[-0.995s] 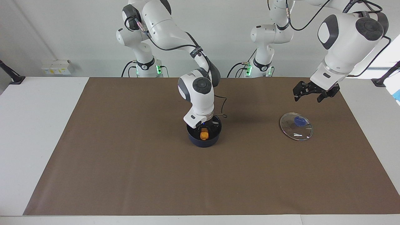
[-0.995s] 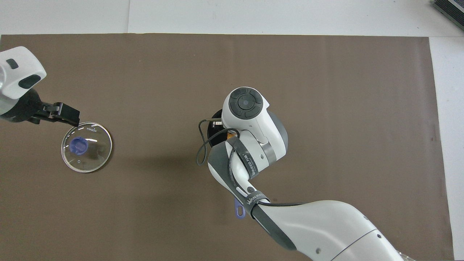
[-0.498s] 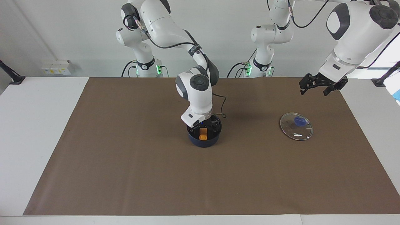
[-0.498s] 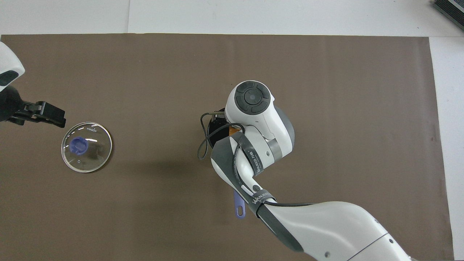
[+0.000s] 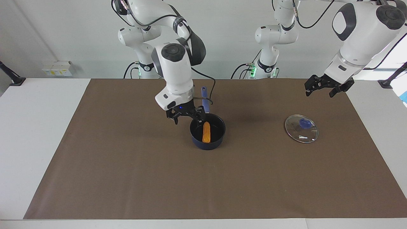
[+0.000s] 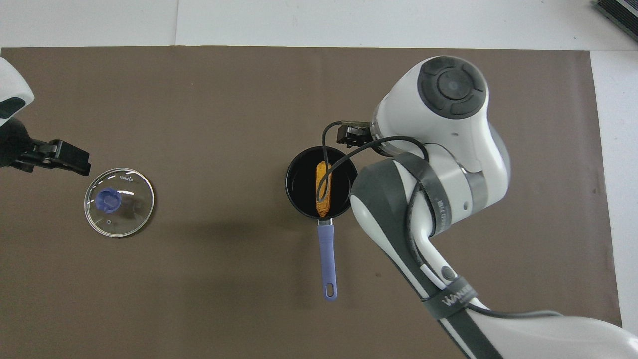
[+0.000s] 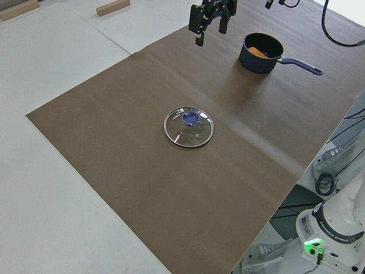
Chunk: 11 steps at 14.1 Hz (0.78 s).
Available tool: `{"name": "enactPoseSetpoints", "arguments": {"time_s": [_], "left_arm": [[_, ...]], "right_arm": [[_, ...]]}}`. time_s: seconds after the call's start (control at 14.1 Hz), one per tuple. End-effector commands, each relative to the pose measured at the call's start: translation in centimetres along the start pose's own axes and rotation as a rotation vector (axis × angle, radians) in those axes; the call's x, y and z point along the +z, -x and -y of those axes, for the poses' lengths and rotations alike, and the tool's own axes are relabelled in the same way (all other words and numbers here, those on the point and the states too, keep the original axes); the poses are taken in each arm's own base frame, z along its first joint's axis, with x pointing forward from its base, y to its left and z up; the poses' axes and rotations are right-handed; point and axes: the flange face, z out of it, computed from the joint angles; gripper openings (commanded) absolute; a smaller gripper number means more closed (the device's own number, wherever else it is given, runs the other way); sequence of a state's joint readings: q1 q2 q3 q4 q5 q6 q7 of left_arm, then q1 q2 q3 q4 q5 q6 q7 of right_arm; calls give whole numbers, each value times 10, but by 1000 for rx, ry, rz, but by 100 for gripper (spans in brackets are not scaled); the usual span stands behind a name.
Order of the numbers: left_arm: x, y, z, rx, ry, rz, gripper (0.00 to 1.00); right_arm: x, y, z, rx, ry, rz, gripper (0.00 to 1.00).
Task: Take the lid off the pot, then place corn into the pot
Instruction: 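Lower the corn into the pot and open the right gripper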
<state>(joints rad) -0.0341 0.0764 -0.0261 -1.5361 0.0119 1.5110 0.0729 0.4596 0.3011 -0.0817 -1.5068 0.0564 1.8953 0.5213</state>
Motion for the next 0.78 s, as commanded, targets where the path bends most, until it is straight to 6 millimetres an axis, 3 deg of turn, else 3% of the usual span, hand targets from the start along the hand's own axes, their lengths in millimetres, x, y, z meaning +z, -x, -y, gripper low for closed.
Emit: {"name": "enactPoseSetpoints", "arguments": {"time_s": [0.0, 0.36, 0.57, 0.71], "left_arm": [[-4, 2, -1, 16, 13, -4, 100], [-13, 2, 1, 12, 12, -23, 100], [-22, 5, -1, 14, 20, -49, 100], [-23, 6, -1, 9, 47, -53, 100]], "right_arm": [[-32, 8, -34, -21, 8, 33, 100], [-77, 21, -102, -62, 35, 127, 100], [-90, 35, -146, -84, 36, 165, 100], [-97, 39, -164, -63, 39, 183, 100]]}}
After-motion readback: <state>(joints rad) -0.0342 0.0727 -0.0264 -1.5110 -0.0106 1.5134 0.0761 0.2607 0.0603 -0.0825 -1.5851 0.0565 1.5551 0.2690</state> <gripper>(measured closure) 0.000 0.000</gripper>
